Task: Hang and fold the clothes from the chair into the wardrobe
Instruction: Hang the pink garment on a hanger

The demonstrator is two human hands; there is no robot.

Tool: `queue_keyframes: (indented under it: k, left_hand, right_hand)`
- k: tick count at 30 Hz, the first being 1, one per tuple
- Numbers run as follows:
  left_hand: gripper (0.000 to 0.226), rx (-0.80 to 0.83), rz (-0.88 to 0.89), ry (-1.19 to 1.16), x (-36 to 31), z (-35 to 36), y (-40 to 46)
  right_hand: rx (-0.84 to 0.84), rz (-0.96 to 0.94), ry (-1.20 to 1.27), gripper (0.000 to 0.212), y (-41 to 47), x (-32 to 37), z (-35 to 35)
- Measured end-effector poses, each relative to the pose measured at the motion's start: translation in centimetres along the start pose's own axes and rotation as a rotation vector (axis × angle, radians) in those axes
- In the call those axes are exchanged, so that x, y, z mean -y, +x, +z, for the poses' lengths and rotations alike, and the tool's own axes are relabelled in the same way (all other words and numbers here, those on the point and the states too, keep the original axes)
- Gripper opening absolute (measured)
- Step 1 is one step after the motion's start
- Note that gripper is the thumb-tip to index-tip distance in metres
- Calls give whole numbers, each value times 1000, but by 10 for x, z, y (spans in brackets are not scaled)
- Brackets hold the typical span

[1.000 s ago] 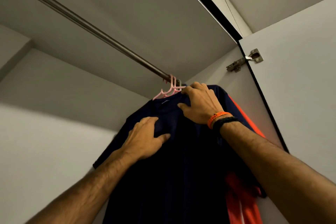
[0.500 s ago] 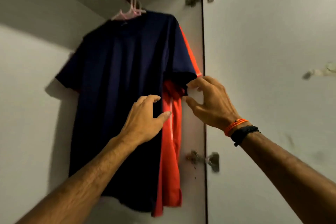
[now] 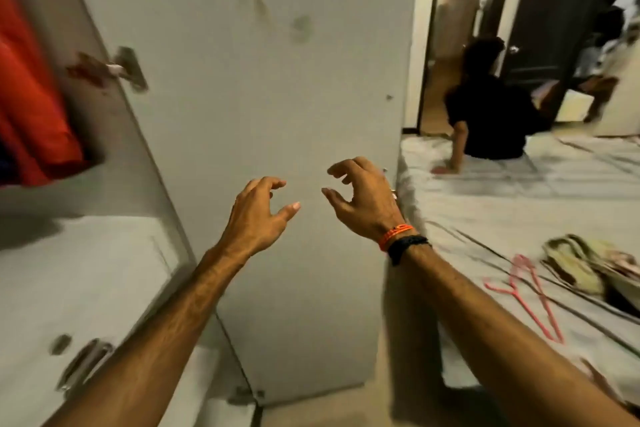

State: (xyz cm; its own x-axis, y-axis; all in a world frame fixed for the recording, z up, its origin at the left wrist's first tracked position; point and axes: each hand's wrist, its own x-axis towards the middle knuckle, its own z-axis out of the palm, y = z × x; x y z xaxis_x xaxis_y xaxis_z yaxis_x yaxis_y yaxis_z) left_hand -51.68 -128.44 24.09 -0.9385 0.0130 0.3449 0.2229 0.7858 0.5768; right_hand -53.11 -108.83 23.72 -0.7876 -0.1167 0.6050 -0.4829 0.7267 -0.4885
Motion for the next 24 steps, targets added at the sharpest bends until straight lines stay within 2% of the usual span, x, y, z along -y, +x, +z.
queue_keyframes:
  k: [7, 12, 21, 24]
  left_hand:
    - [52, 386, -27, -46, -78, 222, -41]
    - [52, 637, 34, -39, -132, 346, -53]
    - [47, 1009, 113, -141, -256, 552, -25]
    - [45, 1114, 144, -167, -293, 596, -19]
  right_hand:
    - [94, 476, -2, 28, -150, -189, -57]
    - [55, 748, -24, 28, -228, -292, -100]
    - [5, 1144, -143, 28, -298, -445, -191]
    - [-23, 1245, -176, 29, -315, -476, -219]
